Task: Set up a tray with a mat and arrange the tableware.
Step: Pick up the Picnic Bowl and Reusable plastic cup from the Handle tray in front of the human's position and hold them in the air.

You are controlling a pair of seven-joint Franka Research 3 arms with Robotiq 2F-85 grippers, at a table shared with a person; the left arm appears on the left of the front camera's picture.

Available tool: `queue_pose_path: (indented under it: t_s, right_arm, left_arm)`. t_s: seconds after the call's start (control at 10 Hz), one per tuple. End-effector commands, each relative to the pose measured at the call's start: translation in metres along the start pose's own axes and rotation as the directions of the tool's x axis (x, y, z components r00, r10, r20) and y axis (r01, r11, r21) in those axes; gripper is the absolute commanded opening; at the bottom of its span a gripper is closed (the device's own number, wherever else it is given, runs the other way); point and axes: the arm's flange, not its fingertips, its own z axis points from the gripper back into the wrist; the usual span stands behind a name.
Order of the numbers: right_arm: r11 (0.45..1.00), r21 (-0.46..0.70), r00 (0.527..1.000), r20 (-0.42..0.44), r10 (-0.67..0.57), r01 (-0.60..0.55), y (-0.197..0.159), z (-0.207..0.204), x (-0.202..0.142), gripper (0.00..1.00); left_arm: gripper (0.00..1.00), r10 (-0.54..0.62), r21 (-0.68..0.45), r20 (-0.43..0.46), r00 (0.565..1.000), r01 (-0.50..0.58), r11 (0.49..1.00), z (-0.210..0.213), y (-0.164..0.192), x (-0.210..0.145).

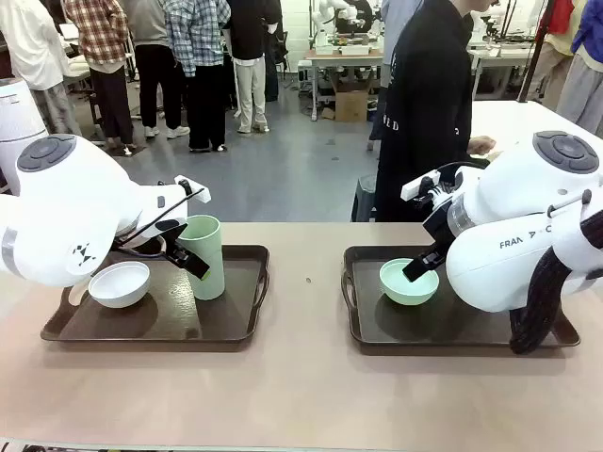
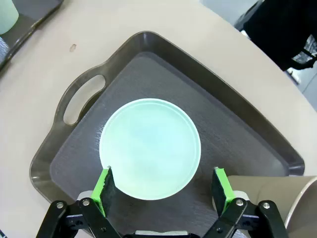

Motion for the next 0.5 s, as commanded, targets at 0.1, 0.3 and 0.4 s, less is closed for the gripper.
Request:
queue_pose_path:
  t_s: [0.1, 0.3, 0.4]
  right_arm:
    - [1.0, 0.0, 1.0, 0.0, 0.0, 0.0, 0.0, 0.0, 0.0, 1.0]
    - [1.0, 0.0, 1.0, 0.0, 0.0, 0.0, 0.0, 0.0, 0.0, 1.0]
    - [1.0, 0.0, 1.0, 0.0, 0.0, 0.0, 0.0, 0.0, 0.0, 1.0]
  left_arm:
    - [1.0, 0.0, 0.0, 0.0, 1.0, 0.0, 1.0, 0.0, 0.0, 0.0]
    - [1.0, 0.0, 0.0, 0.0, 1.0, 0.0, 1.0, 0.0, 0.0, 0.0]
    - [1.0, 0.0, 0.0, 0.0, 1.0, 0.0, 1.0, 0.0, 0.0, 0.0]
